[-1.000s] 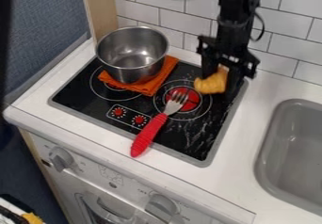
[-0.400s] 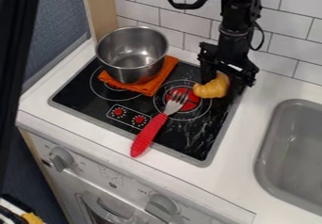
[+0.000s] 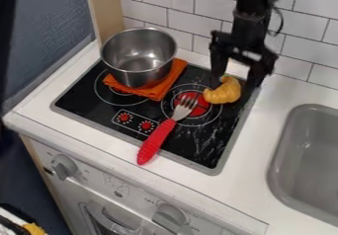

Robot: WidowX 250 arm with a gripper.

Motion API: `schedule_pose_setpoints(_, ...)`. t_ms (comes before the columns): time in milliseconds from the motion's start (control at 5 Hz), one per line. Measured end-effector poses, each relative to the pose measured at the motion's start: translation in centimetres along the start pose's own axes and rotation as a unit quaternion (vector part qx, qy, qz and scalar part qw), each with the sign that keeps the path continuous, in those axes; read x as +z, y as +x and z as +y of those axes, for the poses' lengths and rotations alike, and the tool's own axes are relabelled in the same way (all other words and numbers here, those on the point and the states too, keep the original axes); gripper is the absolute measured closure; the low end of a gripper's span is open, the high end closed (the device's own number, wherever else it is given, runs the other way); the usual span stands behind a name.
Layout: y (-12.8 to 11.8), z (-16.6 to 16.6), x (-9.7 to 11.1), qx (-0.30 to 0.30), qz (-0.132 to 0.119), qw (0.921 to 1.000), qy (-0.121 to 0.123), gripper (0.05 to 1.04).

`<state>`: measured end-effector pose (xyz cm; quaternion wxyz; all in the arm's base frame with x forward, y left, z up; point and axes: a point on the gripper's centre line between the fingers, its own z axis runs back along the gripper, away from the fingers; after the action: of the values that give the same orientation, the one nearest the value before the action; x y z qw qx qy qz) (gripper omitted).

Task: Move the yellow object above the right burner

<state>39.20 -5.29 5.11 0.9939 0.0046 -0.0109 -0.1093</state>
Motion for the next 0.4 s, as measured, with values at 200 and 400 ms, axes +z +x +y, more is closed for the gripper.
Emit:
schedule_pose_setpoints(200, -1.4, 0.1, 3.8, 0.037, -0.029, 0.9989, 0.006, 0.084)
schedule_pose_setpoints(400, -3.1, 0.2, 5.8, 0.059, -0.045, 0.9972, 0.000, 0.084)
